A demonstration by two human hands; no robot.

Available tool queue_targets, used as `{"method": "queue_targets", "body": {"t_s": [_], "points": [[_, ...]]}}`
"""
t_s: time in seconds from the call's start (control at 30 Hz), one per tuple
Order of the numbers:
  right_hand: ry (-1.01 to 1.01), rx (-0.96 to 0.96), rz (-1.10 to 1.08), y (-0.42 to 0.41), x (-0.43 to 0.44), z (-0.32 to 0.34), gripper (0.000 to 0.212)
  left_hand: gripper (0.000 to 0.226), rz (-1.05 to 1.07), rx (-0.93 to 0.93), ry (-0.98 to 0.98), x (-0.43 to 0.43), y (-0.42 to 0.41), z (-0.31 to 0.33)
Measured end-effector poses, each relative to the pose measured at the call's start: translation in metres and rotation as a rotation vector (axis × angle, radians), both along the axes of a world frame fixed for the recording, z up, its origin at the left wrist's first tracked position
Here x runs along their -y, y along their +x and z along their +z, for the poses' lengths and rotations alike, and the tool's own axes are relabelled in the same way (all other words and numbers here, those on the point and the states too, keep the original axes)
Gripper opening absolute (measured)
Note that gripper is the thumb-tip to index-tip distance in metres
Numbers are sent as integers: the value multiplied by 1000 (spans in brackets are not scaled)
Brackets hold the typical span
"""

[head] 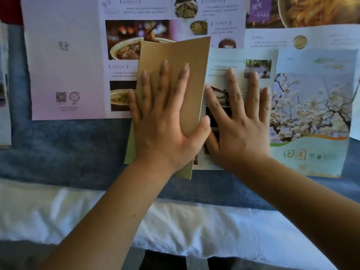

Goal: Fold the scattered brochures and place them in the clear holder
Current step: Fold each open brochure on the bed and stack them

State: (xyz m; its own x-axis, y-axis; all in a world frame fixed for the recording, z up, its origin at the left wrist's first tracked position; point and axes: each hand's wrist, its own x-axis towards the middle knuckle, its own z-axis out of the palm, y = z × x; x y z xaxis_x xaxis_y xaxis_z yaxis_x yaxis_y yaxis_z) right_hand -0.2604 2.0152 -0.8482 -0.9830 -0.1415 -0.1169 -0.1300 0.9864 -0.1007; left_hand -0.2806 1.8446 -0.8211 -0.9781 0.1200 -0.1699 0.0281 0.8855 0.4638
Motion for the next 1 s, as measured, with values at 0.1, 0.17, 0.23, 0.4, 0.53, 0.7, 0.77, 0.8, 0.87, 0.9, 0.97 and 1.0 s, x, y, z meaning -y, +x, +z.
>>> {"method": "queue_targets", "body": {"t_s": [0.1, 0.17, 0.23, 0.4, 0.53, 0.7, 0.77, 0.8, 0.87, 0.9, 0.97, 1.0], "points": [[-25, 61, 19, -3, -4, 5, 68, 91, -15, -14, -83, -9, 0, -5], [-81, 79, 50, -3, -16, 10, 68, 92, -15, -21, -102, -9, 1, -8], [-92, 87, 60, -3, -36, 15, 69, 92, -22, -27, -113, -8, 1, -10], [-11, 70, -8, -8, -103, 19, 70, 91, -30, -35, -140, -9, 1, -11], [22, 53, -32, -6, -107, 10, 68, 87, -15, -46, -127, -16, 2, -11], [-20, 8, -68, -8, -80, 2, 67, 83, 43, -35, -73, -23, -2, -4], [-31, -1, -72, -7, -79, 1, 67, 84, 56, -17, -61, -25, -2, -2], [-33, -4, -67, -7, -79, 1, 67, 84, 57, -8, -59, -26, -2, 0], [-43, -10, -48, -7, -82, 1, 67, 86, 59, 6, -62, -29, -3, 2], [-50, -15, -37, -8, -84, 1, 67, 87, 58, 10, -69, -30, -3, 2], [-55, -22, -19, -8, -89, 2, 68, 87, 57, 15, -82, -34, -3, 3], [-54, -24, -14, -8, -91, 3, 68, 87, 56, 13, -88, -36, -3, 4]]}}
